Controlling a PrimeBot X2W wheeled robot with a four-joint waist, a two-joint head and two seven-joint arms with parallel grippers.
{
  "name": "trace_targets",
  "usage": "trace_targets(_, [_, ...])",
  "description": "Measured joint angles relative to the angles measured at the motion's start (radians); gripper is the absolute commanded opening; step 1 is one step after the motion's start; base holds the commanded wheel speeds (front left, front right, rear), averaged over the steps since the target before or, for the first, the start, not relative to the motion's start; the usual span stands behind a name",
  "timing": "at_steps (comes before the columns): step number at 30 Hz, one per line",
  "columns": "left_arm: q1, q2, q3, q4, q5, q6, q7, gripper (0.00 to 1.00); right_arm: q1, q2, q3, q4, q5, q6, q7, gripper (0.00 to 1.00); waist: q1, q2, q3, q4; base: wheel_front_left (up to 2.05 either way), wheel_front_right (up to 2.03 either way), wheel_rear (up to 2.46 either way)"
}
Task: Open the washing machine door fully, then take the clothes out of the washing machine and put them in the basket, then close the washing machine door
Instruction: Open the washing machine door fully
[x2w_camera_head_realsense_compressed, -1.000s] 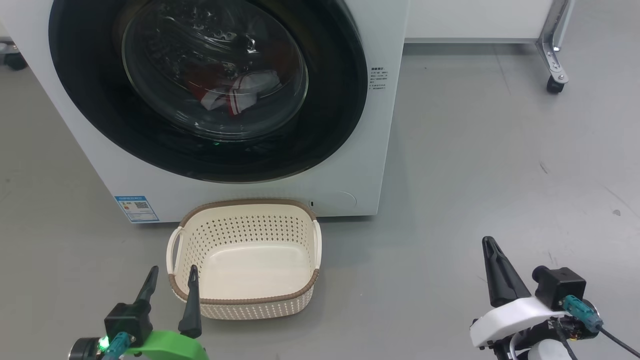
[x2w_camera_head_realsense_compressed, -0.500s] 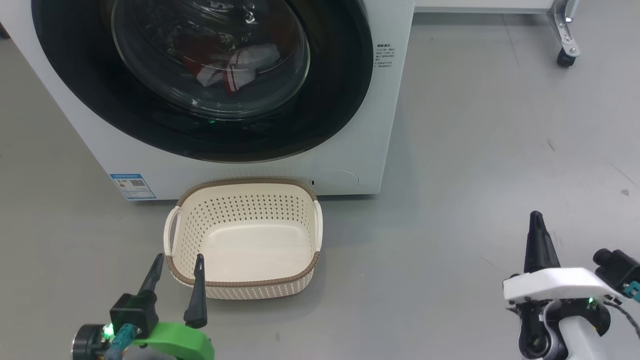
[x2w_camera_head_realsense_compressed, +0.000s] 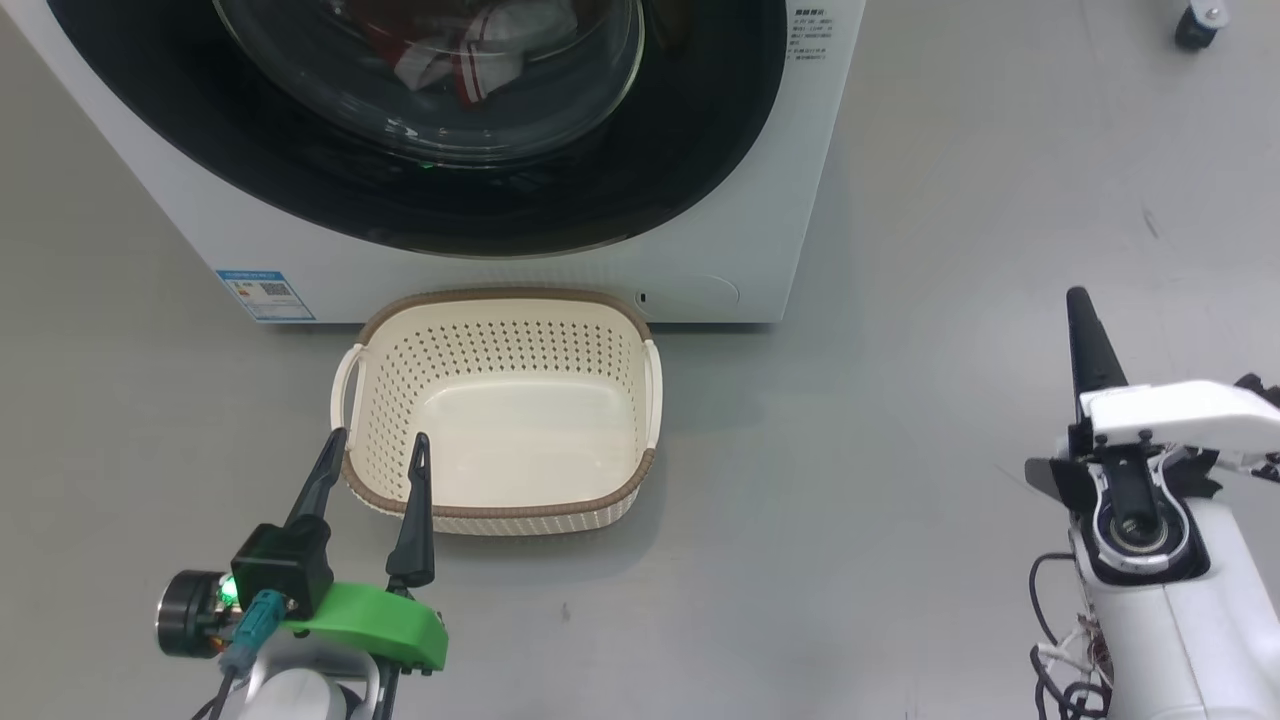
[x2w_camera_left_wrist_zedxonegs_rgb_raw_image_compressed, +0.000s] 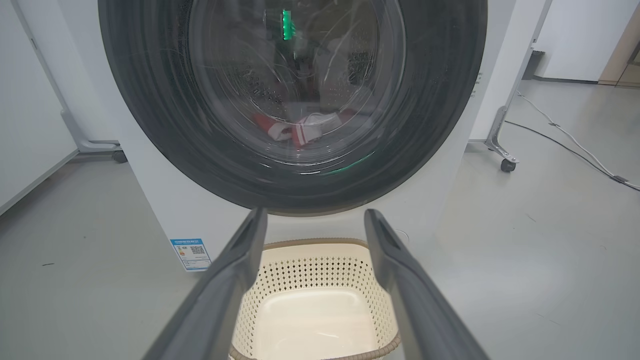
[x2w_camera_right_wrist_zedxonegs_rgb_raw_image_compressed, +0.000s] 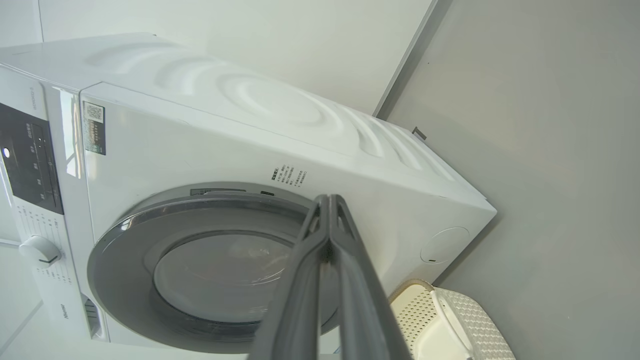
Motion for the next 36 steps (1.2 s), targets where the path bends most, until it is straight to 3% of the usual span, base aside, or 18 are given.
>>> trace_targets(4, [-0.028,-0.008,-0.006,-0.010,0.000,0.000,0.000,1.00,-0.077,-0.003,-0.020,0.011,0.102,-0.002,0.065,0.00,0.0000,0.0000,0.032,0.013,0.00,0.00,0.00])
trace_targets(11, [-0.064,-0.018,-0.020,-0.017,0.003,0.000,0.000,1.00,-0.221,-0.006,-0.067,0.019,0.271,-0.044,0.156,0.00,0.0000,0.0000,0.091,0.037,0.00,0.00,0.00])
trace_targets(18, [-0.102,-0.025,-0.034,-0.035,0.009,0.000,0.000,1.00,-0.365,-0.010,-0.077,0.029,0.302,-0.103,0.241,0.00,0.0000,0.0000,0.154,0.064,0.00,0.00,0.00])
trace_targets(25, [-0.158,-0.037,-0.055,-0.044,0.016,-0.001,0.000,1.00,-0.513,-0.054,-0.065,0.052,0.319,-0.159,0.321,0.00,0.0000,0.0000,0.232,0.095,0.00,0.00,0.00])
trace_targets(36, [-0.213,-0.053,-0.085,-0.033,0.014,-0.022,-0.001,1.00,-0.666,-0.098,-0.016,0.111,0.315,-0.178,0.404,0.00,0.0000,0.0000,0.308,0.151,0.00,0.00,0.00])
